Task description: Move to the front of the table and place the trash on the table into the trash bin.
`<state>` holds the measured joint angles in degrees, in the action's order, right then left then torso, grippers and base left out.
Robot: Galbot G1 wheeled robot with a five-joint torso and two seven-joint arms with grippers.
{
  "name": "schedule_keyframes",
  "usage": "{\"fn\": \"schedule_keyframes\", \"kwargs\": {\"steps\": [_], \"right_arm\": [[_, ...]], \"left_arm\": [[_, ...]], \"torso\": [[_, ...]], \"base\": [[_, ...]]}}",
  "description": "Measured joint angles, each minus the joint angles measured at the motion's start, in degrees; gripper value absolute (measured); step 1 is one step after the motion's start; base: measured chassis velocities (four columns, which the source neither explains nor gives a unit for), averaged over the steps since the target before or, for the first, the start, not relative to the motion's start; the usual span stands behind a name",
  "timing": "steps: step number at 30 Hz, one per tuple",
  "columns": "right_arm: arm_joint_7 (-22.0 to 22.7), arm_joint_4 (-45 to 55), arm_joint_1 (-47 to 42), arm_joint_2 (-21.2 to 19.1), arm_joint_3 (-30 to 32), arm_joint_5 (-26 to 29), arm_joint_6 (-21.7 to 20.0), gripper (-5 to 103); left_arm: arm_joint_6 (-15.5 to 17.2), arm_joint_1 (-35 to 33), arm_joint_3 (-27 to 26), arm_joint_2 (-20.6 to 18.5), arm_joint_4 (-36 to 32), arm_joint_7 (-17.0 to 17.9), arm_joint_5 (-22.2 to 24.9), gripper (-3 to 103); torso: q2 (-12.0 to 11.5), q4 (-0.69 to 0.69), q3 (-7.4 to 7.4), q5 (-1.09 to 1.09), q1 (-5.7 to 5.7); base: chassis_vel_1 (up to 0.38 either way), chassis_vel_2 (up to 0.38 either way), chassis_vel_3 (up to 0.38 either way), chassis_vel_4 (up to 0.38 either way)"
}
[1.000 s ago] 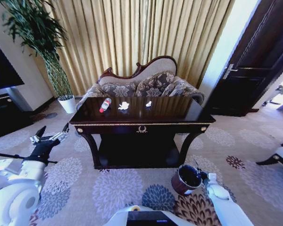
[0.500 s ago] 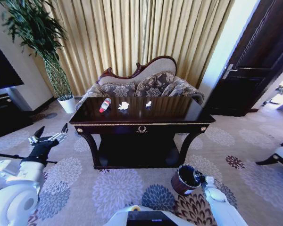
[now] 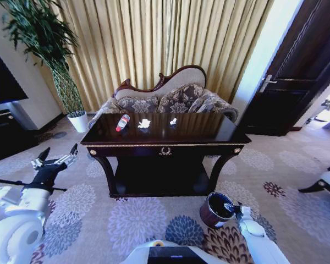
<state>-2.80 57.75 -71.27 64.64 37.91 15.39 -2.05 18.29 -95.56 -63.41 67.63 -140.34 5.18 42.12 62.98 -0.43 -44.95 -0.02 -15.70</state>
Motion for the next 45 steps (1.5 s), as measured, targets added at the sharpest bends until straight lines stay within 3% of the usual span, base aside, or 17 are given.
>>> {"fn": "schedule_keyframes", "kwargs": {"steps": [5,19,25,29,32,33,35,39,45], "right_arm": [[-0.04,0.32,-0.16,-0.05,0.00,0.52,-0.02,100],[-0.91,4.42,-1.48,-0.21,0.64,3.22,-0.76,100],[-1.77,18.19,-5.15,-2.58,2.78,9.62,-3.18,100],[-1.37,35.73,-9.55,-3.91,5.70,14.63,-4.82,100],[1.42,47.90,-11.90,-4.14,7.69,17.64,-7.67,100],[1.42,47.90,-11.90,-4.14,7.69,17.64,-7.67,100],[4.81,57.88,-12.35,-4.15,9.15,18.62,-11.60,100],[7.94,64.78,-11.46,-4.46,9.82,19.29,-14.71,100],[8.34,67.87,-11.60,-4.96,10.28,20.07,-15.78,100]], "left_arm": [[-0.01,-0.01,0.01,0.02,0.01,-0.02,0.01,100],[-0.05,-0.09,-0.15,0.25,0.20,-0.07,0.05,100],[-0.10,-0.07,-0.12,0.27,0.19,-0.09,0.07,100],[-0.11,0.04,0.04,0.41,0.15,-0.09,0.08,100],[-0.12,-0.14,-0.21,0.50,0.01,-0.05,0.08,100],[-0.12,-0.14,-0.21,0.50,0.01,-0.05,0.08,100],[-0.12,-0.39,-0.30,0.73,-0.20,-0.01,0.07,100],[-0.12,-0.47,-0.29,1.08,-0.38,0.05,0.06,100],[-0.12,-0.40,-0.30,1.04,-0.41,0.14,0.06,100]], "torso": [[0.00,0.00,0.00,0.00,0.00],[0.00,0.00,0.00,0.03,0.00],[0.00,0.02,0.00,-0.01,0.00],[0.00,0.01,0.00,-0.01,0.00],[0.00,0.00,0.00,-0.01,0.00],[0.00,0.00,0.00,-0.01,0.00],[0.00,0.01,0.00,-0.01,0.00],[0.00,0.02,0.00,-0.01,0.00],[0.00,0.00,0.00,0.01,0.00]], "base": [[0.000,0.000,0.000,0.000],[0.000,0.000,0.000,0.000],[0.000,0.000,0.000,0.000],[0.000,0.000,0.000,0.000],[0.000,0.000,0.000,0.000],[0.000,0.000,0.000,0.000],[0.000,0.000,0.000,0.000],[0.000,0.000,0.000,0.000],[0.000,0.000,0.000,0.000]]}}
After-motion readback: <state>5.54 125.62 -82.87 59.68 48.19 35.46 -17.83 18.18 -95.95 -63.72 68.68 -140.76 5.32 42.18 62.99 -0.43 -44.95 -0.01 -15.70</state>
